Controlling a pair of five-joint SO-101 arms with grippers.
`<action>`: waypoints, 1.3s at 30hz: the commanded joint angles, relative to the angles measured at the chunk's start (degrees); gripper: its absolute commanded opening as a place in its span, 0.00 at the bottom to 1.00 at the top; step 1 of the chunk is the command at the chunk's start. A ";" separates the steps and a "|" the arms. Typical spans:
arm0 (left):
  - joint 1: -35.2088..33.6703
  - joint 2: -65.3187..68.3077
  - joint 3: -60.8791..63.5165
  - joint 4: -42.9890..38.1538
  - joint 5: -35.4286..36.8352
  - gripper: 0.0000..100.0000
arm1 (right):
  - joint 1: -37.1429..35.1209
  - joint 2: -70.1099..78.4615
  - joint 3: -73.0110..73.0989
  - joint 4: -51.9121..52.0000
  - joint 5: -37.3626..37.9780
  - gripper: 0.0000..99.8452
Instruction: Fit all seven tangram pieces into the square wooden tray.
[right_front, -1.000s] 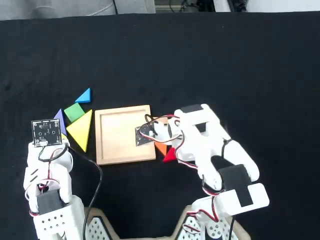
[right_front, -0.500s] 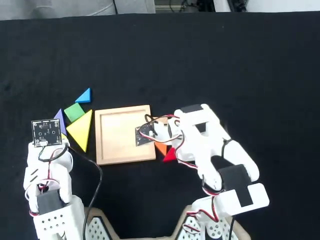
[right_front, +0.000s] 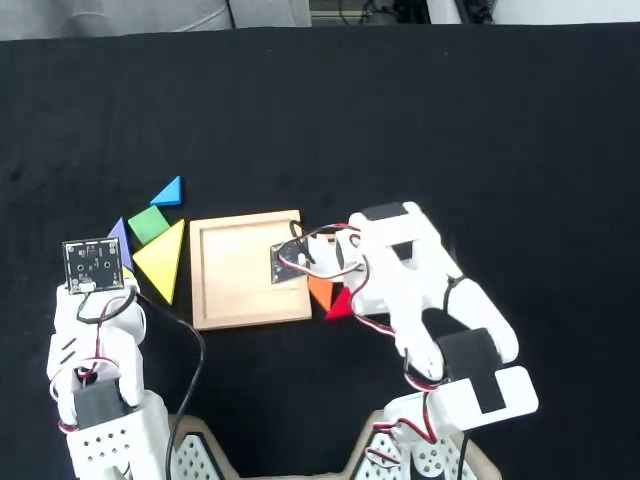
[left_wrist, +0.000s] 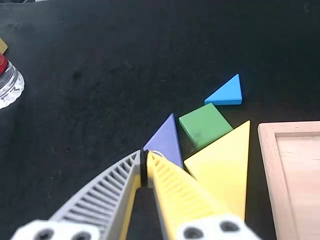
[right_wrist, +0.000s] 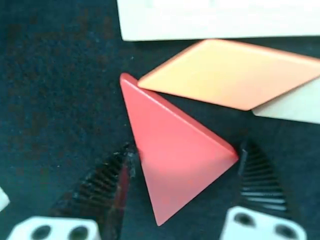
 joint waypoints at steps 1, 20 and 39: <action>-0.40 -0.35 1.10 -1.05 0.26 0.03 | -0.44 0.66 0.22 0.70 0.26 0.29; -0.40 -0.35 1.10 -1.05 0.26 0.03 | -0.44 0.13 -0.13 0.88 0.35 0.18; -0.40 -0.35 1.10 -1.05 0.26 0.03 | -2.20 -26.24 -2.07 12.22 -7.91 0.17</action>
